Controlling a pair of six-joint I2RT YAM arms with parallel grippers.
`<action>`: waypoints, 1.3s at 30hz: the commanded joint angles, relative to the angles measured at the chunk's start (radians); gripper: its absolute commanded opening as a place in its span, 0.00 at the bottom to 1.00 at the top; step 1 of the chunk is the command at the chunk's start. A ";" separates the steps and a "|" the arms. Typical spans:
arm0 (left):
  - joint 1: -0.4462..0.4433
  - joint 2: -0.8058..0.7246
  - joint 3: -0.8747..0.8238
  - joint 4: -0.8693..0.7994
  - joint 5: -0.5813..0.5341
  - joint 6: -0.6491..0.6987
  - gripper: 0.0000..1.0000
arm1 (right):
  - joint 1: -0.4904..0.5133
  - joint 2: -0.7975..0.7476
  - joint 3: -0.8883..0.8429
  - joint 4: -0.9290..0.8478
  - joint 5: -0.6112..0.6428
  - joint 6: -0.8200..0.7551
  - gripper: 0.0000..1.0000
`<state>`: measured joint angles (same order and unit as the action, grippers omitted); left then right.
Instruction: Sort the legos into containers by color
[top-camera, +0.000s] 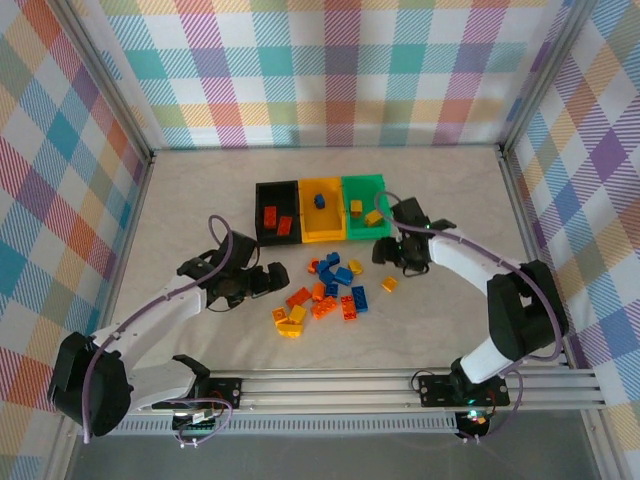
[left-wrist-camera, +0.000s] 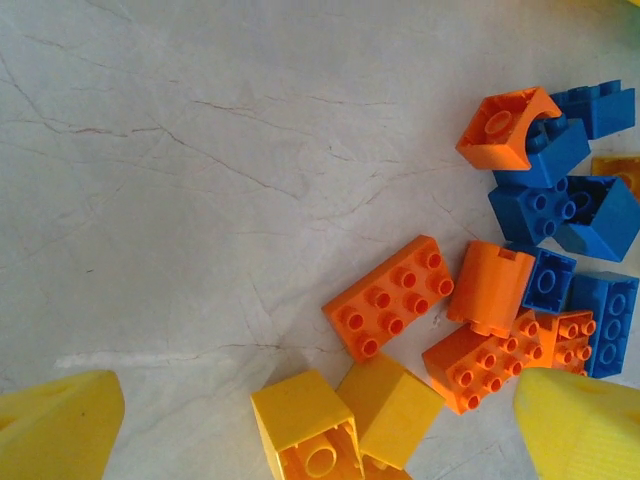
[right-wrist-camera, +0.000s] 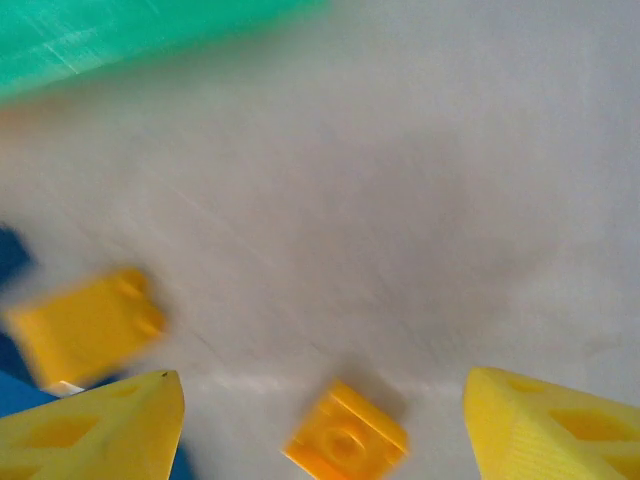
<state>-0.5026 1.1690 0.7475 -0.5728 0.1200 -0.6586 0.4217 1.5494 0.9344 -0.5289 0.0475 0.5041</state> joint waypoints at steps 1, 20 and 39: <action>-0.011 0.022 -0.008 0.035 0.023 0.002 1.00 | 0.025 -0.031 -0.067 -0.019 -0.032 0.017 0.76; -0.011 0.056 -0.023 0.072 0.032 0.014 1.00 | 0.103 0.164 0.039 -0.067 0.111 -0.015 0.63; -0.011 0.100 -0.014 0.091 0.045 0.018 1.00 | 0.104 0.206 0.086 -0.057 0.129 -0.038 0.51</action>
<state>-0.5030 1.2636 0.7399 -0.4911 0.1490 -0.6575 0.5297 1.7336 1.0180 -0.6140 0.1688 0.4816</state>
